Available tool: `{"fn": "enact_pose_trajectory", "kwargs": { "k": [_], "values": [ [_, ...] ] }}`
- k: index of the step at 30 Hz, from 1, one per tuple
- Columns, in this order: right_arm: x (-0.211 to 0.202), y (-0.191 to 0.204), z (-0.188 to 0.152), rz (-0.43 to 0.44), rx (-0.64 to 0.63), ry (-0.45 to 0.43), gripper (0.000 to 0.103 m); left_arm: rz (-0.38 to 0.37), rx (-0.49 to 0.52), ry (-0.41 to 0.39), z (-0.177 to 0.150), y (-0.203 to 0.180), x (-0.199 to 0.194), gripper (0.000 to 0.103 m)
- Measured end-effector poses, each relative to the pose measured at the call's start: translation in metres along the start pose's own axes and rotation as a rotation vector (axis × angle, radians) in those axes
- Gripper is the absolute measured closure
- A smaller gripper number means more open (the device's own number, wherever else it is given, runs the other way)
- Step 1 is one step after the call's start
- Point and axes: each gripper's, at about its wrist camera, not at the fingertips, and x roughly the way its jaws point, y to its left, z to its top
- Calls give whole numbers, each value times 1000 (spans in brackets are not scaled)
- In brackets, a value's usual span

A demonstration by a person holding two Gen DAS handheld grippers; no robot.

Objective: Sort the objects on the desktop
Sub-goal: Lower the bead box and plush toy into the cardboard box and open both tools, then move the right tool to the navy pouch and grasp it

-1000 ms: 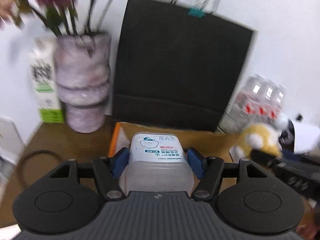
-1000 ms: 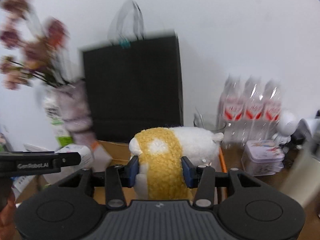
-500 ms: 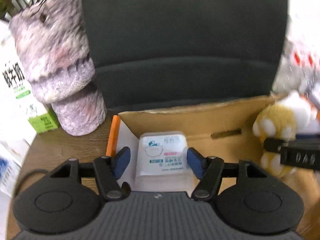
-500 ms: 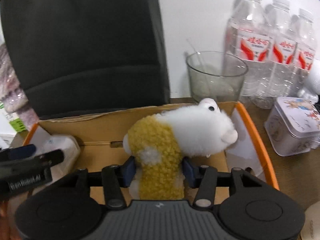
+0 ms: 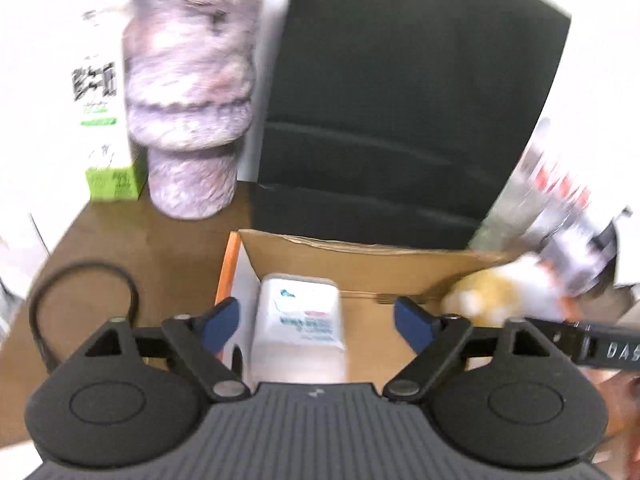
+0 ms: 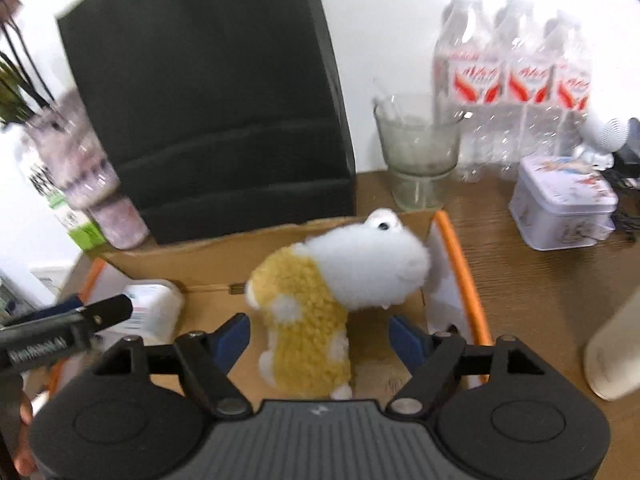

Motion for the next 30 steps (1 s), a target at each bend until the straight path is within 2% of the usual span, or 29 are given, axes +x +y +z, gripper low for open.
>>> {"fn": "enact_pose_trajectory", "kwargs": {
  "k": [2,4,7,10,12,15,17,19,23,25,28,30],
  "values": [
    [-29,1,-3,-5,-20,-30,19,-22,33,-21,0,-1,-31,14],
    [-55,4,-6,-20,-60,-65,15,28,79,-57,-5,-5,-59,2],
    [-100,8,-29,-11,-113,-121,15,65,100,-131,-33,-5,-104,0],
    [-134,10,-69,58,-190,-127,15,35,139,-185,-90,-6,-142,0],
    [-157,9,-110,93,-231,-159,14,22,131,-181,-130,-6,-154,0],
    [-188,11,-181,97,-246,-225,13,-21,87,-161,-196,-12,-178,0],
    [-198,9,-223,119,-246,-240,12,-43,58,-168,-239,-18,-191,0],
    [-200,5,-260,138,-245,-227,12,-46,78,-159,-275,-26,-200,0],
    [-203,4,-313,38,-307,-229,12,-8,123,-125,-322,-39,-213,0],
    [-206,-1,-326,22,-298,-249,12,1,114,-145,-336,-38,-218,0],
    [-209,-12,-332,41,-228,-265,12,29,92,-217,-337,-38,-231,0],
    [-210,-13,-336,45,-207,-272,12,19,81,-214,-337,-37,-231,0]
  ]
}}
